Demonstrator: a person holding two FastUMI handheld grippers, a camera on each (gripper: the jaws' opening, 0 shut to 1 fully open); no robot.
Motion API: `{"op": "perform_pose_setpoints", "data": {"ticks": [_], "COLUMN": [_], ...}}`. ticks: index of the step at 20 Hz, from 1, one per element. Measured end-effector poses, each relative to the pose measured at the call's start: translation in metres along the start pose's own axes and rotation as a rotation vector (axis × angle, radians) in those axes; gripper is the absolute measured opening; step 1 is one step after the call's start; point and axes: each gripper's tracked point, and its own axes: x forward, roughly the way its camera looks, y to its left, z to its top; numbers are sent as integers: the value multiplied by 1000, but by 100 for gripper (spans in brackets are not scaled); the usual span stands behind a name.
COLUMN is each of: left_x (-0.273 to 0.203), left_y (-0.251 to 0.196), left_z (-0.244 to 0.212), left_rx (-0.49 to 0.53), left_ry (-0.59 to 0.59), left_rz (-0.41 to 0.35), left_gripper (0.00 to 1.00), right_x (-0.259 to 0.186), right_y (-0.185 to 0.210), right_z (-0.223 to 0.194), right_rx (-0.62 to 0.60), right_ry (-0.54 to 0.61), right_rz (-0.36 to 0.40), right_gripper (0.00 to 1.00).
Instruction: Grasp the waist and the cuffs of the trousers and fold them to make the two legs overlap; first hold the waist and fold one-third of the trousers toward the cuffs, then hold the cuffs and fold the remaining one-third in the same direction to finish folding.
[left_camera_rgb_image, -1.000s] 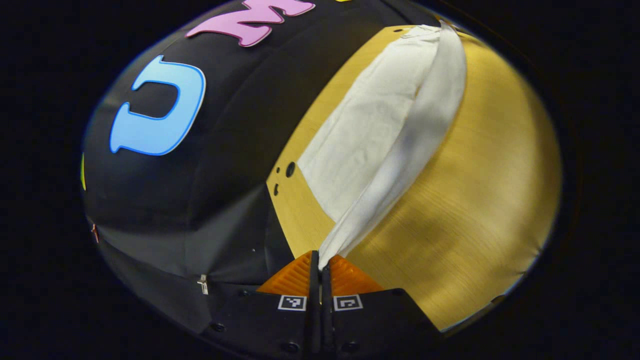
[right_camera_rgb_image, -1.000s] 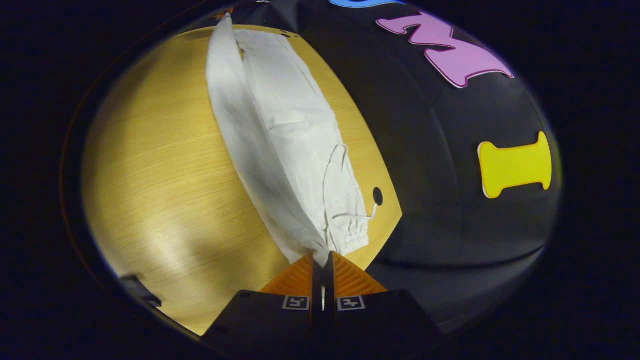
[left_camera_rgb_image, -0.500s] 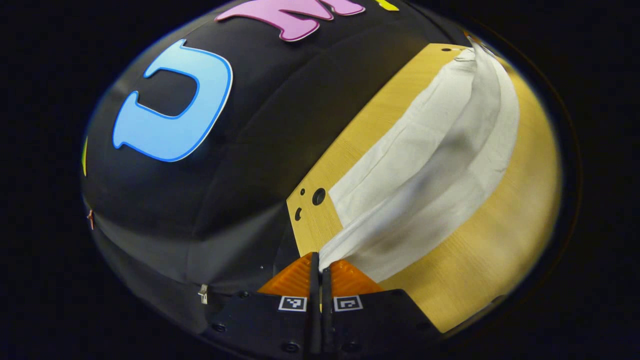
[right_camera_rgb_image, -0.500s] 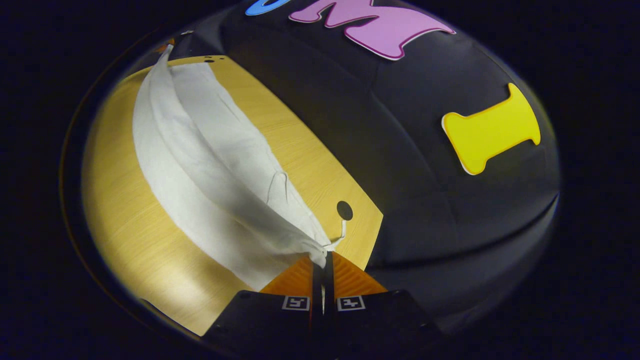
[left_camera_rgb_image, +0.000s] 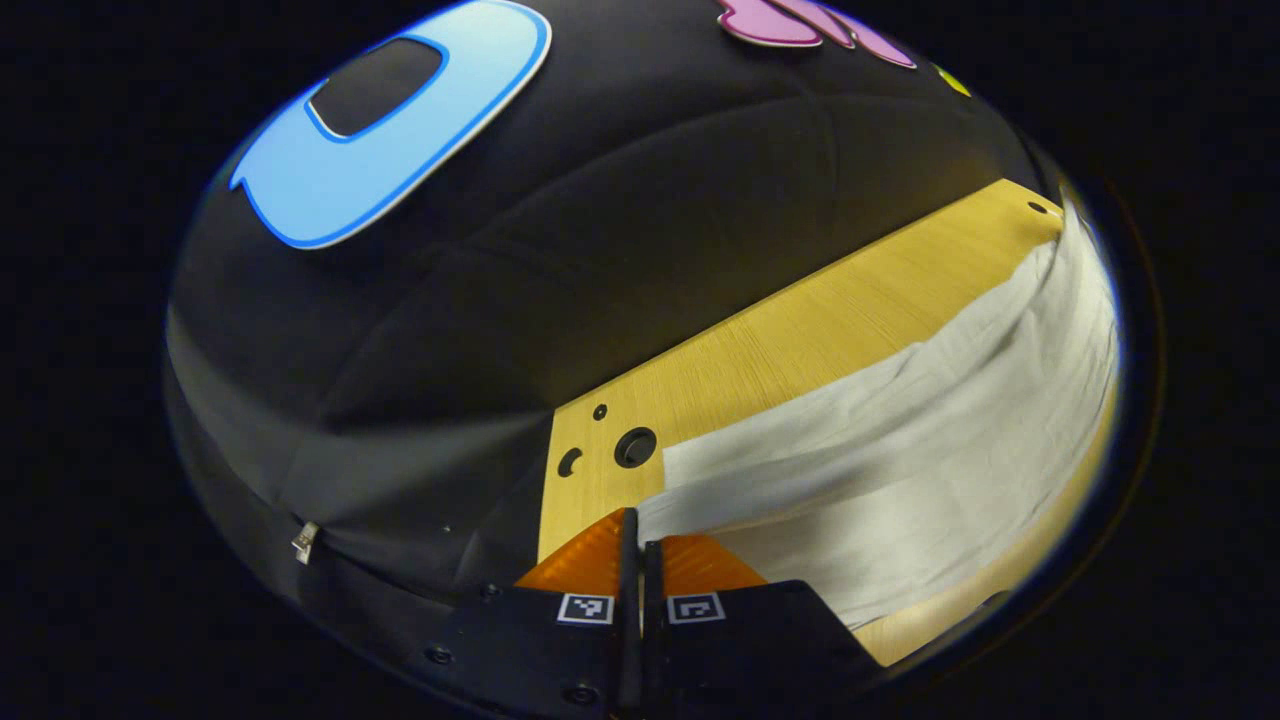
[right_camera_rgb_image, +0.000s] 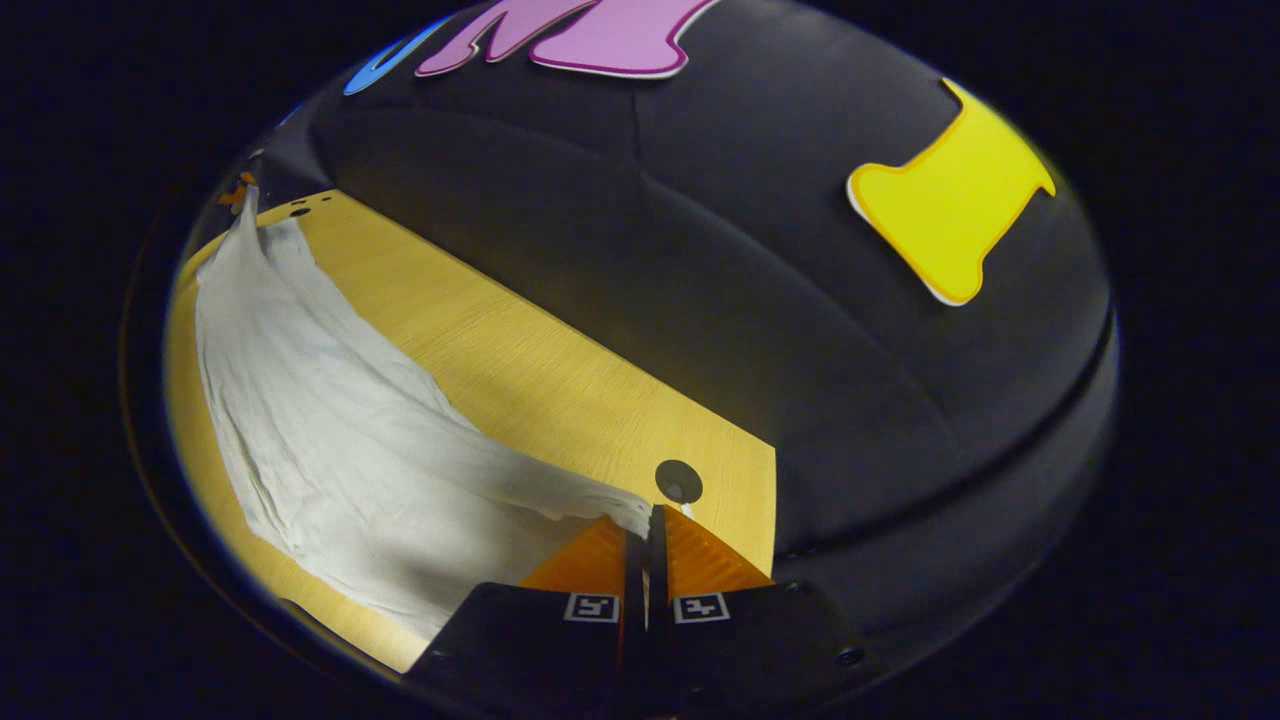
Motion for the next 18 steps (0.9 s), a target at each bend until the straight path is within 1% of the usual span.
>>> {"op": "perform_pose_setpoints", "data": {"ticks": [2, 3, 4, 5, 6, 7, 8, 9, 10, 11, 12, 13, 14, 15, 18], "left_x": [16, 20, 24, 24, 25, 21, 17, 11, 4, -4, -11, -22, -31, -42, -77], "left_y": [-8, -11, -19, -25, -28, -30, -33, -37, -40, -45, -48, -50, -48, -49, -46], "left_z": [-3, -10, -15, -17, -14, -9, -4, 3, 7, 11, 13, 18, 22, 28, 39], "left_rx": [-14, -20, -27, -37, -57, -83, -110, -132, -147, -160, -180, -205, -233, -265, -355], "left_ry": [31, 53, 72, 80, 71, 49, 24, 8, -1, -3, -10, -24, -41, -58, -114], "left_rz": [13, 7, 4, 6, 7, 10, 6, -3, -15, -34, -51, -60, -62, -65, -59], "left_gripper": [5, 5, 14, 12, 19, 23, 37, 52, 69, 72, 84, 90, 95, 96, 96], "right_x": [16, 24, 22, 26, 26, 25, 23, 17, 13, 8, 3, -2, -6, -12, -28], "right_y": [4, 6, 10, 9, 8, 7, 0, -6, -10, -17, -24, -31, -38, -42, -47], "right_z": [-12, -21, -24, -28, -30, -31, -32, -27, -31, -31, -33, -34, -38, -42, -57], "right_rx": [39, 65, 91, 109, 133, 156, 178, 219, 278, 334, 384, 427, 462, 490, 565], "right_ry": [41, 63, 80, 91, 100, 101, 104, 100, 92, 86, 81, 75, 70, 66, 61], "right_rz": [-8, -5, 5, -3, 6, 11, -5, -10, -20, -38, -56, -76, -92, -103, -126], "right_gripper": [5, 9, 14, 27, 37, 62, 74, 96, 98, 98, 98, 98, 98, 98, 98]}}
